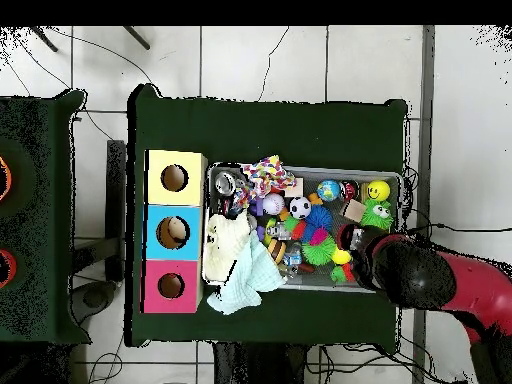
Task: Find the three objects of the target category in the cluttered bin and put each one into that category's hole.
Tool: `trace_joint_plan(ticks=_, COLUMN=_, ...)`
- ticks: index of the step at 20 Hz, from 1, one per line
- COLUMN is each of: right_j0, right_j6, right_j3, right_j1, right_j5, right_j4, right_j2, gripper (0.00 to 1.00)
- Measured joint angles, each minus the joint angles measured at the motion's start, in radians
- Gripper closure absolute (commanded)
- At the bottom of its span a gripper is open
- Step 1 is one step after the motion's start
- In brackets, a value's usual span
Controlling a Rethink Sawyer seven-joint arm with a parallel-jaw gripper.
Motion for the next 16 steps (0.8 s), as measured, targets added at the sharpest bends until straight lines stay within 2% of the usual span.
trace_joint_plan(ticks=4, right_j0=-0.023, right_j6=0.000, right_j3=-0.029, right_j1=0.024, right_j5=0.014, right_j4=-0.009, right_j2=0.017, gripper=1.00)
trace_joint_plan(ticks=5, right_j0=-0.027, right_j6=0.000, right_j3=-0.033, right_j1=0.028, right_j5=0.017, right_j4=-0.010, right_j2=0.021, gripper=0.00)
trace_joint_plan(ticks=10, right_j0=-0.068, right_j6=0.000, right_j3=-0.042, right_j1=0.053, right_j5=0.018, right_j4=-0.017, right_j2=0.066, gripper=0.00)
trace_joint_plan(ticks=16, right_j0=-0.075, right_j6=0.000, right_j3=-0.045, right_j1=0.060, right_j5=0.018, right_j4=-0.049, right_j2=0.072, gripper=0.00)
